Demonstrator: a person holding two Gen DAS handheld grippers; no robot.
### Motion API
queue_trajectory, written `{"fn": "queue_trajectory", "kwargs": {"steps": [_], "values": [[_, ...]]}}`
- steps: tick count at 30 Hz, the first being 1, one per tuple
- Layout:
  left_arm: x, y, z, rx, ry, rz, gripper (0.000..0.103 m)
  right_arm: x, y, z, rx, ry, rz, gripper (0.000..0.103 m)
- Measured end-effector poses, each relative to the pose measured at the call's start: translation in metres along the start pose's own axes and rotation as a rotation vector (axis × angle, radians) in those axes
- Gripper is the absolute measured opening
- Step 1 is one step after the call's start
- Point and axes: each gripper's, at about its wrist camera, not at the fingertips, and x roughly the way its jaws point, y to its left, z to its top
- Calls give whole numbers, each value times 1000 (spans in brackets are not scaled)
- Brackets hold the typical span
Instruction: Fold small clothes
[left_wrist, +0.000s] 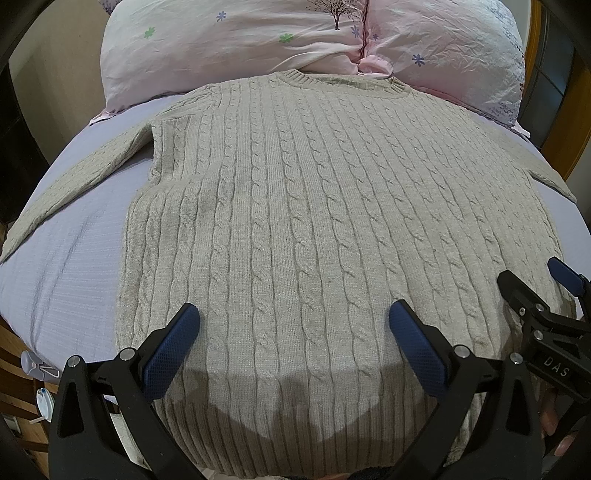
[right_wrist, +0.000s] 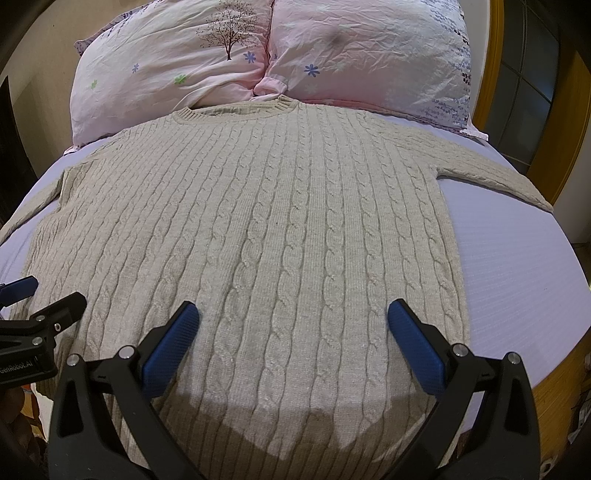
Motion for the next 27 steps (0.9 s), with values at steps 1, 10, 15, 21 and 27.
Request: {"fn": "queue_trajectory", "kwargs": {"steps": [1,10,15,21,27], "values": [[0,0,0,0,0,0,102,0,0,0,0,0,0,101],[0,0,0,1,-1,0,102,1,0,0,-1,0,0,101],[0,0,-2,7,-11,-1,102,3,0,0,-19,1,14,101],[-1,2,2,14,-2,-25,102,3,-14,4,-49,-19,85,101],[-15,45,16,-126,-97,-212,102,-20,-178,49,432,-168,47,101]]}}
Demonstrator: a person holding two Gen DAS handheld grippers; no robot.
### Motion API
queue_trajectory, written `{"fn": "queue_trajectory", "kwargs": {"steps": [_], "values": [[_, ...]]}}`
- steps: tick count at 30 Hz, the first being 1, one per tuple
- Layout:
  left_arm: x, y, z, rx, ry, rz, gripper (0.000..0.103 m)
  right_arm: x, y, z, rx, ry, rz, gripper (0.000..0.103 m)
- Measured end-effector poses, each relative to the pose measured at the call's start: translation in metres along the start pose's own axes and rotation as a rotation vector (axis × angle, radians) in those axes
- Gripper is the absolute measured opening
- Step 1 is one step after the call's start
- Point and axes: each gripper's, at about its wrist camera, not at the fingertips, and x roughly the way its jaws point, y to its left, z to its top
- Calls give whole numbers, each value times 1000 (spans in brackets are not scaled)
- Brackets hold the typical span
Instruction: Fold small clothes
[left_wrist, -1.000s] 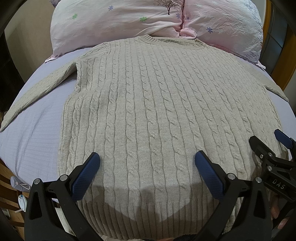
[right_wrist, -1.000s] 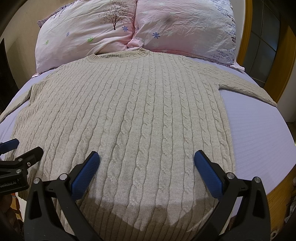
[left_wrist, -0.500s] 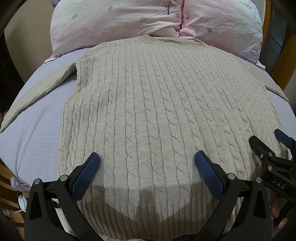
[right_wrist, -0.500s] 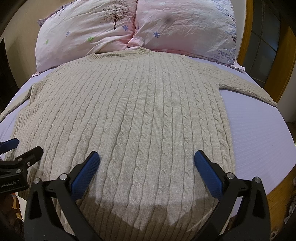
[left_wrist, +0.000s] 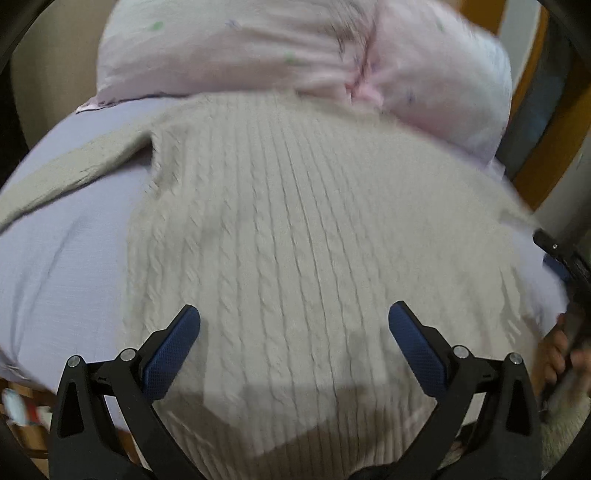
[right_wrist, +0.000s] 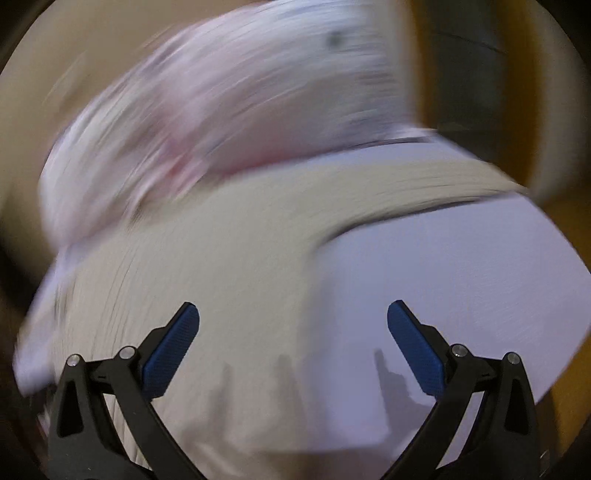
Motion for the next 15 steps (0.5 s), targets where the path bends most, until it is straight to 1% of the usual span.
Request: {"fn": "queue_trajectory", "kwargs": {"steps": [2,3,5,6,7,8,10,12,13,14,15], "values": [[-8,14,7,-35,-64,-24,102,3,-53,29,175,-14,-2,100],[-12,21,11,-43,-104,-23,102,9,-91,48,301,-10,-10,96],[-17,28,17,-40,-144,-34,102,19,-135,67,435,4,-27,66],[-18,32,20,-38,-156,-55,102,24,-156,75,500,15,-36,62],[-18,36,22,-42,-163,-73,102,33,-186,83,608,33,-43,55],[-18,37,23,-43,-164,-83,102,37,-197,85,653,38,-43,49],[-18,45,27,-59,-193,-136,102,48,-223,89,745,52,-45,43],[-20,54,29,-92,-235,-211,102,60,-234,92,785,68,-48,41],[-21,59,30,-110,-248,-243,102,65,-237,93,797,72,-47,37],[-22,63,31,-128,-266,-266,102,70,-242,94,810,58,-37,34],[-22,68,33,-146,-282,-272,102,68,-244,93,814,52,-36,34]]}}
